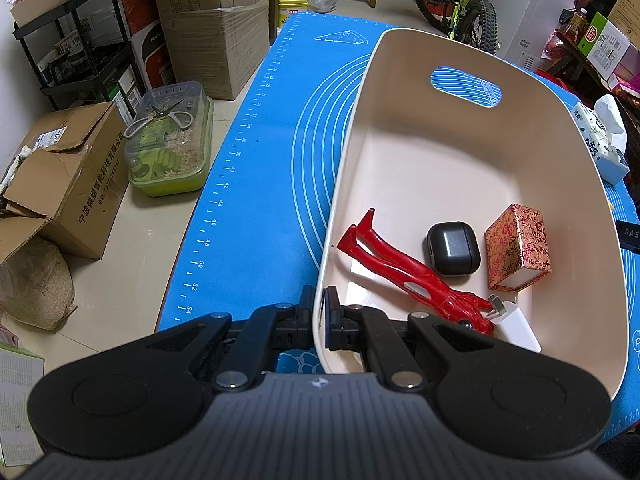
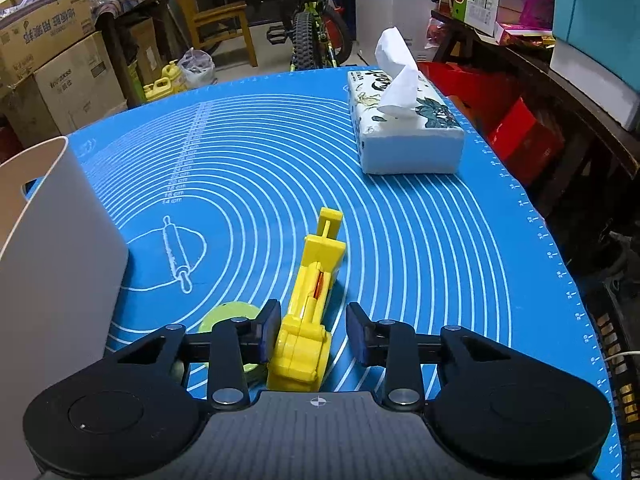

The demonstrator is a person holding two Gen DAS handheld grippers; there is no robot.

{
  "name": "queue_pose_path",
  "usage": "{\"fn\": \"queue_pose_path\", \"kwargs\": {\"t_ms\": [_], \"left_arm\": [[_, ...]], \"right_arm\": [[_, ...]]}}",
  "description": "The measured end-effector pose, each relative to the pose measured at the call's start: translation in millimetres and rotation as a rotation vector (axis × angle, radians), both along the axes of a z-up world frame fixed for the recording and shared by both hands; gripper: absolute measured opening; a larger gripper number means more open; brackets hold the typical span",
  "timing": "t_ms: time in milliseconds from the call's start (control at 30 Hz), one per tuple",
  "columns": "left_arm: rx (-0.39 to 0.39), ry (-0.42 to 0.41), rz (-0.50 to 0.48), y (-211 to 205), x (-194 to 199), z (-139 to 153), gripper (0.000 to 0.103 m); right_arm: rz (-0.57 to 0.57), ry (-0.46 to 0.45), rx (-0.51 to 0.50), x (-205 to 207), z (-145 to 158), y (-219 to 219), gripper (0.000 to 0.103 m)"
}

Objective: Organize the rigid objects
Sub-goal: 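Grasp the yellow toy with the right tool, then carry the yellow toy into the bin and release it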

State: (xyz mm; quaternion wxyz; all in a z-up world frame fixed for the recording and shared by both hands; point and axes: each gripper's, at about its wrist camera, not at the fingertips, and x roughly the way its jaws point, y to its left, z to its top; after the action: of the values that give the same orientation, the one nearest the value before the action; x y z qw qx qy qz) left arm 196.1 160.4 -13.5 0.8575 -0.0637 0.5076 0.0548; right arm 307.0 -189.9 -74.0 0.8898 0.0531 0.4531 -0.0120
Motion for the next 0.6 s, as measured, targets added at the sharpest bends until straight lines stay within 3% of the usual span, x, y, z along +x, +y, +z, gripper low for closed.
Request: {"fn": "queue_pose_path", "kwargs": {"t_ms": [133, 600], "left_arm": [[0.0, 0.0, 0.0, 0, 0, 0, 0.006], [0.001, 0.0, 0.0, 0, 0, 0, 0.006]], "right_arm": [[0.017, 0.015, -0.015, 4, -5, 5, 0.036], [0.009, -0.017, -0.069, -7, 1, 9, 0.034]]}}
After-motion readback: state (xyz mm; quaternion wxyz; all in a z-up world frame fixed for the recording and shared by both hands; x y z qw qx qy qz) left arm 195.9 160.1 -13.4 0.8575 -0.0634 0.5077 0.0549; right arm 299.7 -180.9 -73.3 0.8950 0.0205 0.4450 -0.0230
